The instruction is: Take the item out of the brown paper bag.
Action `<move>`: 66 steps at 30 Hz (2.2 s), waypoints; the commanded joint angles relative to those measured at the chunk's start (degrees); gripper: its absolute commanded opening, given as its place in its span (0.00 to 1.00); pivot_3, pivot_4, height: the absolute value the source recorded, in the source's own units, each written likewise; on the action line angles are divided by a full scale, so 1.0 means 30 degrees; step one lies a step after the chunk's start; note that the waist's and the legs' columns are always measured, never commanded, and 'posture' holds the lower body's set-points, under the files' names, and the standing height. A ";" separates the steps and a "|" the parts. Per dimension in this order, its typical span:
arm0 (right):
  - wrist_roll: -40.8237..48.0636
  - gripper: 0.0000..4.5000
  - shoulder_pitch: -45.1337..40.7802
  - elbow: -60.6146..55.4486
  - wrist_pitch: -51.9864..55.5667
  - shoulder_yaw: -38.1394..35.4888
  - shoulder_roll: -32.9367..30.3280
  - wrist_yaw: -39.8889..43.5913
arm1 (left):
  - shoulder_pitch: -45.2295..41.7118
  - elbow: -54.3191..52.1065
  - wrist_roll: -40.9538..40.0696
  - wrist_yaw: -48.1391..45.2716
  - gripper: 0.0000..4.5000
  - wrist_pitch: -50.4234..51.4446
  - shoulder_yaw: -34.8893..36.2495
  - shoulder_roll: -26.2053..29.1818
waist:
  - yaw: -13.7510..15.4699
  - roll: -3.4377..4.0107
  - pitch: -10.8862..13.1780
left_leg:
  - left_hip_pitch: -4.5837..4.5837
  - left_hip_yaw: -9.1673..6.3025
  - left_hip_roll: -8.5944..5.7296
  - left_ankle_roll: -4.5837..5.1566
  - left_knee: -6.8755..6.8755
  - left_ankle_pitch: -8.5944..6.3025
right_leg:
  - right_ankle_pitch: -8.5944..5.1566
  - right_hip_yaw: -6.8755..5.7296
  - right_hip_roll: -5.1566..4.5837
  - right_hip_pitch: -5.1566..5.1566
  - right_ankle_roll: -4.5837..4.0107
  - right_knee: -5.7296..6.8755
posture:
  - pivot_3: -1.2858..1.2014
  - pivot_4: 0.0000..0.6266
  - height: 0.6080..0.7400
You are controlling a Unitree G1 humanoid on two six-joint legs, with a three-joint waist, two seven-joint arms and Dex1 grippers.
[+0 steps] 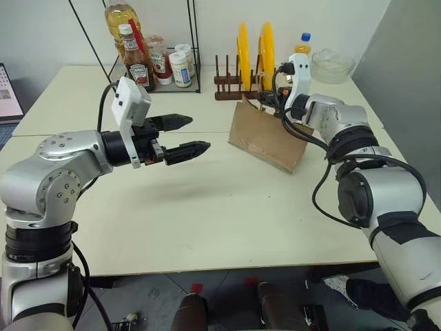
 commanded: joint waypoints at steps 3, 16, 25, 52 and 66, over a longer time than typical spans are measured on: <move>-0.0083 0.00 -0.0635 -0.0218 -0.0710 -0.0262 0.0038 0.0509 | -0.0194 -0.1483 -0.0812 0.0890 1.00 0.0341 0.0778 0.0168 | -0.0008 0.0000 0.0000 | 0.0000 -0.0001 0.0000 -0.0001 0.0001 0.0000 | 0.0001 0.0000 0.0000 0.0000 -0.0002 0.0000 | 0.52 0.24 1.00; 0.0558 0.00 -0.1317 -0.2606 -0.0147 0.0301 0.1774 0.5446 | 0.3228 -0.3780 -0.3358 0.2360 1.00 0.1379 0.4387 0.0741 | -0.0449 0.0012 0.0007 | 0.0004 -0.0012 0.0011 -0.0002 0.0003 0.0001 | 0.0007 -0.0009 0.0001 -0.0004 -0.0011 0.0018 | 0.52 0.24 1.00; -0.0365 0.00 -0.1147 -0.2212 -0.1808 0.1797 0.3580 0.8038 | 0.6192 -0.5650 -0.5051 0.4383 1.00 0.1468 0.7432 0.0872 | -0.0469 0.0015 0.0009 | -0.0010 -0.0058 0.0009 -0.0005 0.0049 0.0002 | 0.0012 -0.0051 -0.0005 0.0003 -0.0020 0.0049 | 0.52 0.24 1.00; -0.2027 0.00 -0.2321 0.0615 -0.5681 0.2295 0.5102 0.7473 | 0.9970 -0.7693 -0.7583 0.6996 1.00 0.0178 0.8909 0.1815 | -0.0441 0.0036 0.0022 | -0.0044 -0.0190 0.0006 -0.0005 0.0168 0.0002 | 0.0010 -0.0202 -0.0009 0.0022 -0.0031 0.0136 | 0.52 0.24 1.00; -0.3891 0.44 -0.0760 0.0873 -0.6999 0.3122 0.4870 0.6032 | 0.9006 -0.6635 -0.5570 0.7290 1.00 -0.1140 0.7497 0.1817 | -0.0409 0.0037 0.0023 | -0.0038 -0.0231 0.0006 -0.0006 0.0186 0.0002 | 0.0007 -0.0248 -0.0010 0.0041 -0.0046 0.0161 | 0.52 0.24 1.00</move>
